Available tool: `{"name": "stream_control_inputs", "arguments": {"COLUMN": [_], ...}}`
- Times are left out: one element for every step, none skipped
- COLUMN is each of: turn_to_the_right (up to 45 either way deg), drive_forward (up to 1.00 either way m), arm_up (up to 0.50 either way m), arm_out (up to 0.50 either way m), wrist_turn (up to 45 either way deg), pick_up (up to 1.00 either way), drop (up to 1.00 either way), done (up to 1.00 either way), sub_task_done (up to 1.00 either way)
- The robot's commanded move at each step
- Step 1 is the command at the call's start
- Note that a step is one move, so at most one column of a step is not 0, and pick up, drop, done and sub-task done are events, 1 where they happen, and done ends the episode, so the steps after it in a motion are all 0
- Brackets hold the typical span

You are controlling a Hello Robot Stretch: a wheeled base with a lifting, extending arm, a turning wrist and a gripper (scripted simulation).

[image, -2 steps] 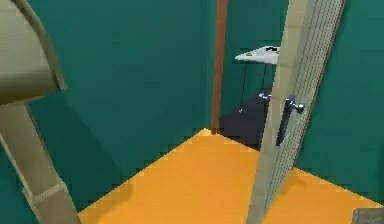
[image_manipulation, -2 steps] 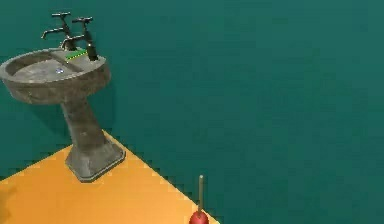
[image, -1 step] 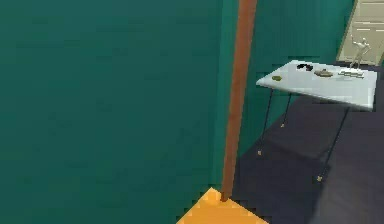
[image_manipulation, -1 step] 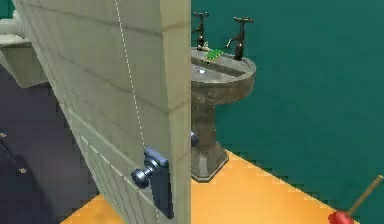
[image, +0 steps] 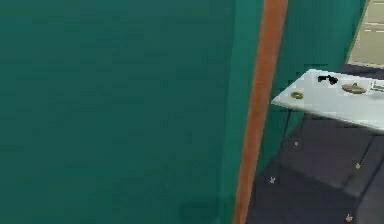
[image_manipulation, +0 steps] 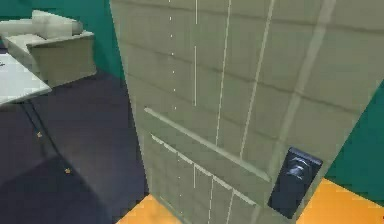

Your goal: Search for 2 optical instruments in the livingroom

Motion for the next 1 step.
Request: {"name": "stream_control_inputs", "arguments": {"turn_to_the_right": [45.0], "drive_forward": [0.00], "arm_up": [0.00], "arm_out": [0.00], "wrist_turn": [0.0], "pick_up": [0.00], "drop": [0.00], "done": [0.00], "sub_task_done": [0.00]}}
